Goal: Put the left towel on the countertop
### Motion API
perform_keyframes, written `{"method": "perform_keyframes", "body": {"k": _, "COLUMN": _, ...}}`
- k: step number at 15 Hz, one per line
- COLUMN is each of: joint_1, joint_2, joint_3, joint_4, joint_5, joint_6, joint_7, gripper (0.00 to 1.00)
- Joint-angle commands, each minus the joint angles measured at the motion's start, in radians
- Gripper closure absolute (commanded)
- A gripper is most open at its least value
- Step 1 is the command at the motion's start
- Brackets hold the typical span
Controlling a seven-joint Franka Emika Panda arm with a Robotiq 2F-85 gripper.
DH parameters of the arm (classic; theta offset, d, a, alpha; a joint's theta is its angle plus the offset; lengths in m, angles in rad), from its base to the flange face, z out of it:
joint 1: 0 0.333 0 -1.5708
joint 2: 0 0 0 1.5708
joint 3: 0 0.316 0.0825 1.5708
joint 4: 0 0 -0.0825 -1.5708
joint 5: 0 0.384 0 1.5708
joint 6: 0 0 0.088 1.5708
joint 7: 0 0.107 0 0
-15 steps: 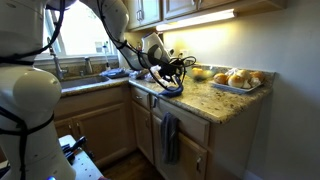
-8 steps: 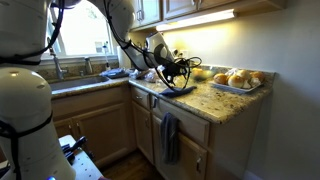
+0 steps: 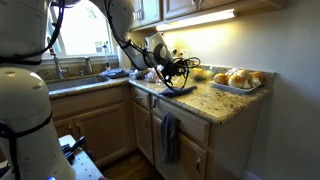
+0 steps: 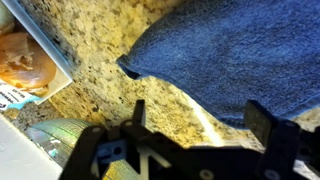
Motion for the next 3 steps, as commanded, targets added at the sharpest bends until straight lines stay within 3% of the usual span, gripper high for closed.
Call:
{"method": "perform_keyframes", "body": {"k": 1, "joint_1": -0.042, "joint_2": -0.002, "joint_3": 0.039, "joint_4": 0.004, "joint_5": -0.047, "joint_6": -0.006, "joint_7": 0.035, "gripper": 0.00}}
{"method": "perform_keyframes", "body": {"k": 3, "joint_1": -0.043, "joint_2": -0.002, "joint_3": 0.039, "joint_4": 0.004, "joint_5": -0.047, "joint_6": -0.006, "joint_7": 0.035, "gripper": 0.00}}
